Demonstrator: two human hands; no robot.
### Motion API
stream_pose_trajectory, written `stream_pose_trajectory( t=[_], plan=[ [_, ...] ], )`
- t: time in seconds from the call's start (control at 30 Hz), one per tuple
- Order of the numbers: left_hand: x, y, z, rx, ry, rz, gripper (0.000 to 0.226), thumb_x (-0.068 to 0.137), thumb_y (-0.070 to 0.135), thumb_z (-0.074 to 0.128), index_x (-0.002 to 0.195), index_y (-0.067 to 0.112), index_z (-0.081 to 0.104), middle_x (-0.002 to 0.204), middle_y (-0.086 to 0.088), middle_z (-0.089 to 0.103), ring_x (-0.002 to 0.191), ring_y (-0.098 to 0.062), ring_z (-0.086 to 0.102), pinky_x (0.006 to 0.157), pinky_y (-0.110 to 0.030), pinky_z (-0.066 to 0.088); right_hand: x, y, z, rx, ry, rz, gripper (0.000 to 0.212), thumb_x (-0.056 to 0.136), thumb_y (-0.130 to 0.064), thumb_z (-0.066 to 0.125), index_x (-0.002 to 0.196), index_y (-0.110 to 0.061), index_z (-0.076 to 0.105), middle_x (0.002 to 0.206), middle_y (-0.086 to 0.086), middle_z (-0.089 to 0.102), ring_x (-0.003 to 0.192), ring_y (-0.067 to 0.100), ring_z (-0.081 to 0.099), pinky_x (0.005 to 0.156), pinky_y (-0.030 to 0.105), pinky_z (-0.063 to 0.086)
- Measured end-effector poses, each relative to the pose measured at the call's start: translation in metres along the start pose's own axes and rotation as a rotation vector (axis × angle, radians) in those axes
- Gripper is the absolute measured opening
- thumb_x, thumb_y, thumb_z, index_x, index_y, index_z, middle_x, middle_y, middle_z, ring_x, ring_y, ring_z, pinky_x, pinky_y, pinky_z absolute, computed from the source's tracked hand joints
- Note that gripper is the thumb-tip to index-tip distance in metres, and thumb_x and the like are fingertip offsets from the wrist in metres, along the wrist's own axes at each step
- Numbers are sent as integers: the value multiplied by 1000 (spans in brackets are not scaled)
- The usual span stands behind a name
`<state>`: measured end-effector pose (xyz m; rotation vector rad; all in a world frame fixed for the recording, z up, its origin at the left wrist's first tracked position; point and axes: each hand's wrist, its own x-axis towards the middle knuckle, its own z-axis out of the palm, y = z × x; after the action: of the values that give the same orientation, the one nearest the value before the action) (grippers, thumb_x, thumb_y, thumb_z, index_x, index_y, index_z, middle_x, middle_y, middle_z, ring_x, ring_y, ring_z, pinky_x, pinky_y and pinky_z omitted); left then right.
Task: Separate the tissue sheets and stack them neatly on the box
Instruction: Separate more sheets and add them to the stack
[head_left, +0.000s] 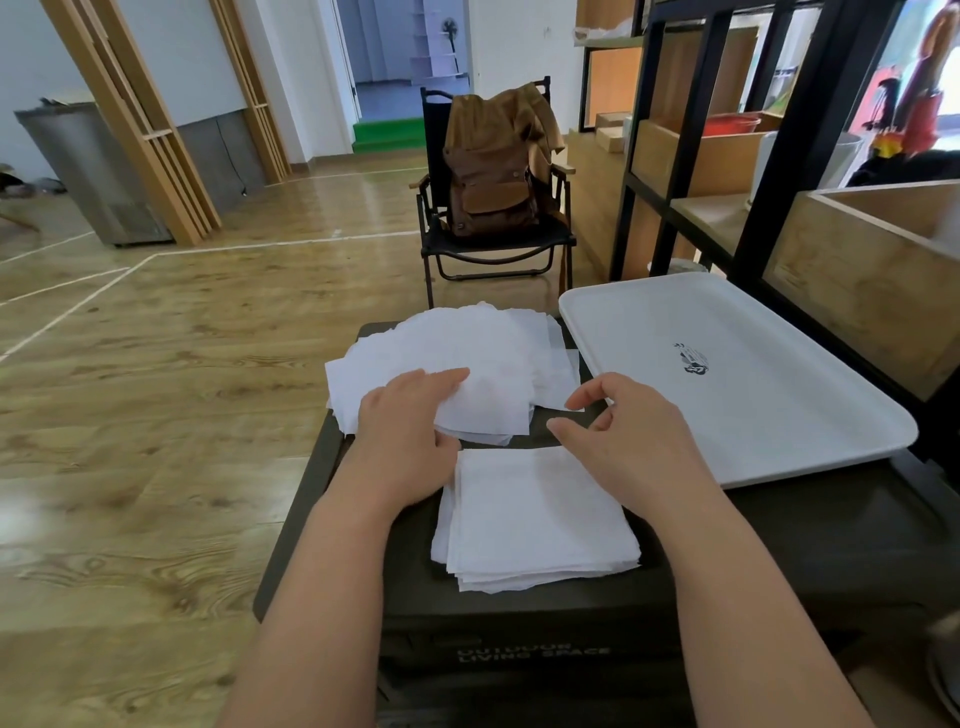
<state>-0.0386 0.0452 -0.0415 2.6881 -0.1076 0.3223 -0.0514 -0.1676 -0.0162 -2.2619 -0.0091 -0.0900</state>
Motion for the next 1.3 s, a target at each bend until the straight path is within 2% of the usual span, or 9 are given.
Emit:
stream_pose_trajectory(
  t=[0.13, 0.43, 0.63, 0.73, 0.8, 0.9, 1.0, 1.13, 1.3],
  plan=[
    [0, -2, -1, -46, 66, 8, 65, 88, 10, 57, 146, 34, 41, 149, 12, 43, 142, -10, 27, 112, -25, 6, 0, -1, 0, 2, 0, -14, 13, 86, -37, 69, 90, -33, 57, 70, -10, 56, 68, 2, 52, 54, 14, 31],
    [-1, -5, -4, -34, 78, -16, 58, 87, 10, 61, 141, 30, 51, 153, 7, 41, 144, -13, 30, 117, -38, 12, 0, 0, 0, 6, 9, -24, 10, 85, -37, 69, 86, -34, 59, 66, -12, 55, 64, -1, 52, 52, 11, 29],
    [1, -2, -3, -62, 181, 9, 22, 91, 19, 66, 109, 29, 75, 133, 5, 62, 128, -14, 50, 112, -45, 33, 0, 0, 2, 9, 18, -29, 9, 85, -37, 69, 86, -33, 60, 63, -12, 54, 60, -7, 52, 46, 9, 32],
    [0, 3, -2, -92, 261, 15, 12, 92, 25, 66, 94, 25, 77, 113, 7, 71, 113, -9, 56, 97, -28, 41, 0, 0, 2, 3, 24, -37, 8, 86, -37, 68, 85, -33, 60, 64, -13, 54, 60, -5, 51, 48, 8, 28],
    [0, 11, -7, -172, 327, -24, 14, 93, 27, 63, 86, 24, 74, 91, 15, 70, 93, -2, 58, 75, -10, 37, 0, -1, 2, 9, 28, -47, 8, 86, -36, 67, 85, -33, 60, 64, -12, 55, 62, -2, 52, 51, 10, 29],
    [-3, 24, -26, -400, 480, -87, 17, 93, 37, 60, 77, 35, 65, 69, 19, 64, 74, 4, 59, 63, -7, 39, -1, -3, 3, 62, 48, -99, 7, 88, -37, 65, 85, -35, 60, 67, -12, 58, 65, 1, 55, 55, 14, 33],
    [-5, 36, -45, -855, 535, -205, 18, 91, 42, 59, 76, 36, 68, 71, 10, 73, 67, -11, 69, 61, -28, 53, -2, -9, 5, 237, 40, -144, 9, 88, -43, 63, 94, -40, 57, 79, -15, 64, 77, -8, 58, 61, 14, 39],
    [-8, 47, -55, -1217, 374, -384, 29, 97, 32, 60, 72, 29, 73, 81, 2, 77, 69, -15, 71, 60, -30, 58, -6, -21, 10, 466, -58, -145, 33, 86, -57, 55, 117, -48, 45, 88, -25, 66, 86, -25, 52, 57, 6, 43],
    [-9, 46, -50, -1200, 299, -441, 17, 98, 35, 59, 95, 25, 72, 90, 2, 77, 77, -18, 71, 63, -33, 58, -8, -24, 15, 635, -81, -167, 34, 91, -56, 46, 124, -54, 39, 95, -16, 66, 91, 5, 66, 73, 20, 53]
  ],
)
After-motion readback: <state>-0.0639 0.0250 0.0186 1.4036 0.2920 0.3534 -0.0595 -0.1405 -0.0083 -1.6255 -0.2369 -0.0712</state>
